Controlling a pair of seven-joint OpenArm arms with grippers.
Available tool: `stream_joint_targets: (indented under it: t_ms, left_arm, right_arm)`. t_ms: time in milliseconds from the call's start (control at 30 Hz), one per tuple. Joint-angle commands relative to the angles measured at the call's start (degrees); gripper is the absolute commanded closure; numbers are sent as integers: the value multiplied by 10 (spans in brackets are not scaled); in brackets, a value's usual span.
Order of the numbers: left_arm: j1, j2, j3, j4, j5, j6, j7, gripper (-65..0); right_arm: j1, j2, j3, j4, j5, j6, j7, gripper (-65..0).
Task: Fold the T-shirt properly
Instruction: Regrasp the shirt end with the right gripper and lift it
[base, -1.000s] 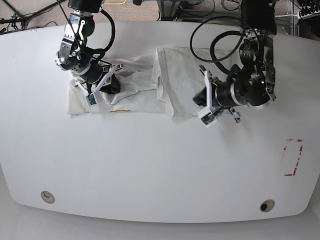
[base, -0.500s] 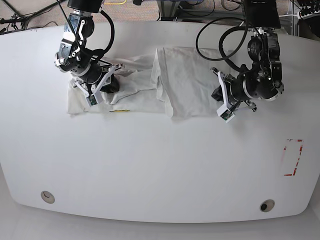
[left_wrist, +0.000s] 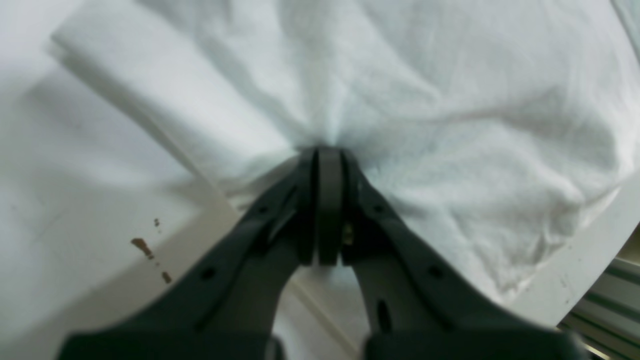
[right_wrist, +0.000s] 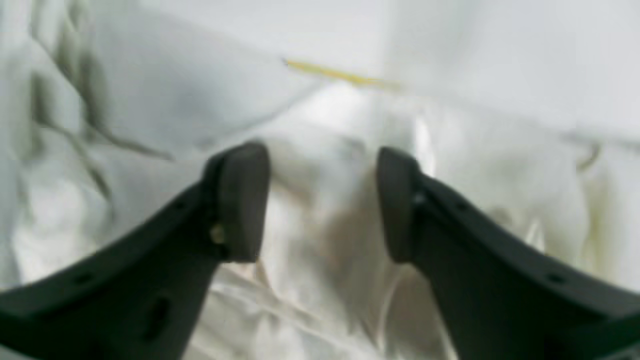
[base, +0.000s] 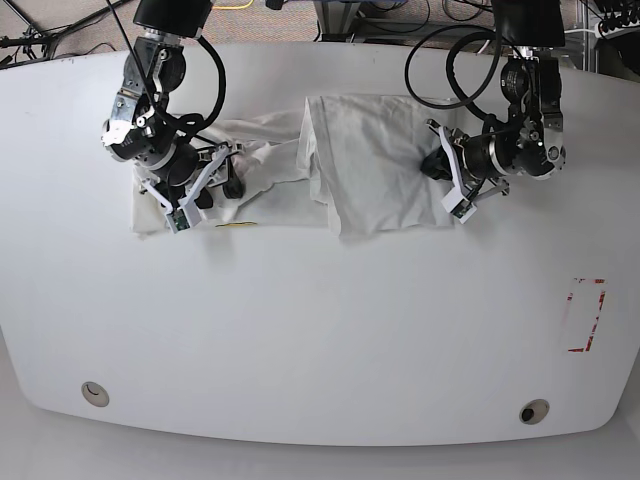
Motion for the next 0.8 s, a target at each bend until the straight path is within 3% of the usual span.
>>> stream_joint_targets:
  t_ms: [0, 200, 400, 633, 767]
  left_arm:
    - [0, -10, 4, -8, 28, 1, 20, 0]
    - [0, -22, 3, -11, 28, 1, 20, 0]
    - [0, -29, 2, -12, 28, 1, 20, 0]
    - [-1, -32, 4, -12, 28, 1, 20, 0]
    - [-2, -32, 4, -13, 28, 1, 20, 0]
  right_arm:
    - [20, 5, 22, 25, 55, 1, -14, -409]
    - [66, 6, 109, 23, 138, 1, -98, -484]
    - [106, 12, 200, -15, 152, 1, -154, -569]
    - [147, 55, 297, -84, 157, 1, -209, -591]
    - [153, 88, 336, -131, 194, 1, -221, -591]
